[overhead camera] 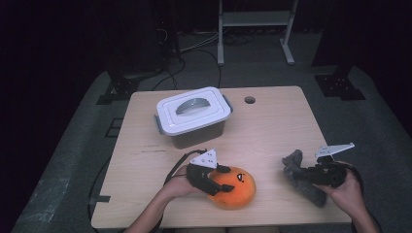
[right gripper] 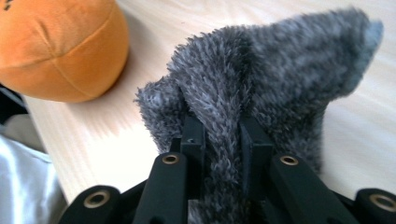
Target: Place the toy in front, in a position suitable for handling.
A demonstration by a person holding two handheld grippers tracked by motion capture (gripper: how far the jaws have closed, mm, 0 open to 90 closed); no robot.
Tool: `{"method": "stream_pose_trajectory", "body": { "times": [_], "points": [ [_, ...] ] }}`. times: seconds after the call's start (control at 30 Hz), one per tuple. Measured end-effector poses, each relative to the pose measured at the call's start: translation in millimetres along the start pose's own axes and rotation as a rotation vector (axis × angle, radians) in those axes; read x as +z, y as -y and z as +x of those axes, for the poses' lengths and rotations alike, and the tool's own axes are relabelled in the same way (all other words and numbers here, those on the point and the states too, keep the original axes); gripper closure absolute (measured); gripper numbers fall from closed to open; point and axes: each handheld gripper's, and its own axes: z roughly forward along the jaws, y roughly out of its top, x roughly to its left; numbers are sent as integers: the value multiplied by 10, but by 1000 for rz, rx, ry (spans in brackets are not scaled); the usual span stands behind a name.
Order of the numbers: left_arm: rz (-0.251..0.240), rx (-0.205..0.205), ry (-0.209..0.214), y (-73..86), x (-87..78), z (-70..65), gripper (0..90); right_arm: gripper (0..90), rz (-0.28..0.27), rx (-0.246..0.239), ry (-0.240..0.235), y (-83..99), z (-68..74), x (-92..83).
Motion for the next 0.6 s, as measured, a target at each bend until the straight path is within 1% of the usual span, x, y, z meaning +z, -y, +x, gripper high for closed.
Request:
{"method": "stream_pose_trajectory", "body": {
  "times": [0.1,0.13,0.17,0.27,0.37,0.43,0.5,0.6],
  "points": [
    [1,3,3,-3,2,-2,347,714,14,10,-23,22,-3,77],
    [1,3,3,-3,2,-2,345,714,14,10,-23,22,-3,77],
    [1,3,6,-4,5,-2,343,713,18,10,-39,24,14,108],
    [3,3,9,-7,7,-5,334,713,23,14,-57,26,31,141],
    [3,5,9,-9,8,-11,323,696,32,15,-59,36,32,183],
    [5,6,10,-12,7,-14,316,657,35,19,-60,43,34,208],
    [5,5,9,-15,8,-16,312,628,28,21,-65,45,35,213],
    [5,7,8,-18,9,-17,308,591,16,11,-58,39,46,198]
  ]
}}
